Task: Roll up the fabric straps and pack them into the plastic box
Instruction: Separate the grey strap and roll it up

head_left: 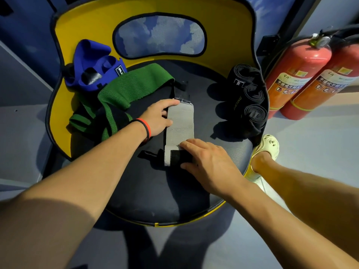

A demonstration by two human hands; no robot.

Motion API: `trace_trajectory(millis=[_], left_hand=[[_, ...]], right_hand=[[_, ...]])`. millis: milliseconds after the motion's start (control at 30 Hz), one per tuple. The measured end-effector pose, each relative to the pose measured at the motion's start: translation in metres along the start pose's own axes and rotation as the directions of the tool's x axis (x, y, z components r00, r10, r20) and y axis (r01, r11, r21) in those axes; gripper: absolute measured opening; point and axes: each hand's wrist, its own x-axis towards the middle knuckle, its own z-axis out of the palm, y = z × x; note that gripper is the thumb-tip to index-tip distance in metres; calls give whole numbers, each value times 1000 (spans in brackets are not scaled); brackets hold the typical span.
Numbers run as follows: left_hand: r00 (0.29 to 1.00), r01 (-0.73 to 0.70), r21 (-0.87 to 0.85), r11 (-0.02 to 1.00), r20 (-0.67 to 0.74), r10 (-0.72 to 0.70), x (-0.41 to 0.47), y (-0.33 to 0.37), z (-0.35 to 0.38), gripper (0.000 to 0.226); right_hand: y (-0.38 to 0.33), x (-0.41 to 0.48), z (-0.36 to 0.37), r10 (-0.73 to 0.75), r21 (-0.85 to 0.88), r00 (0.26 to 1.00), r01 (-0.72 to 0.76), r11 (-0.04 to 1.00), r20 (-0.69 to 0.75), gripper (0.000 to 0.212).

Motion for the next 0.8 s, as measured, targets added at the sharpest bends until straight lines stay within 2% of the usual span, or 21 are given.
trace_trajectory(millis=[133, 233, 333, 400, 467, 533, 600, 667, 800], left_hand=[[1000, 14, 121, 993, 5, -15, 8, 0, 2, 67], [991, 89, 136, 987, -113, -74, 6, 8, 6, 60], [944, 194, 47, 980, -281, -173, -7, 7, 8, 41], [905, 252, -65, 965, -337, -259, -18, 1, 8, 25], [904, 282, -205, 937, -271, -332, -35, 2, 8, 15], [917, 300, -239, 924, -195, -348, -58, 8, 9, 7], [913, 312, -330, 891, -155, -377, -83, 14, 11, 12], [892, 359, -464, 810, -84, -444, -106, 15, 16, 14], [879, 414, -444, 794, -31, -476, -138, 8, 29, 15]], right_hand=[[3, 2, 2, 16, 48, 1000, -17, 999, 9, 47], [9, 7, 3, 14, 127, 998, -20, 992, 54, 49], [14, 13, 0, 16, 145, 997, -26, 989, 70, 54], [14, 16, -3, 10, 125, 997, -18, 992, 72, 52], [13, 17, -7, 2, 89, 995, -11, 996, 96, 52], [12, 18, -10, -5, 69, 991, -5, 998, 135, 51], [12, 17, -12, -2, 75, 981, -13, 997, 194, 49], [12, 13, -16, -18, 118, 956, -17, 993, 292, 47], [11, 3, -21, -73, 185, 894, -11, 983, 442, 41]])
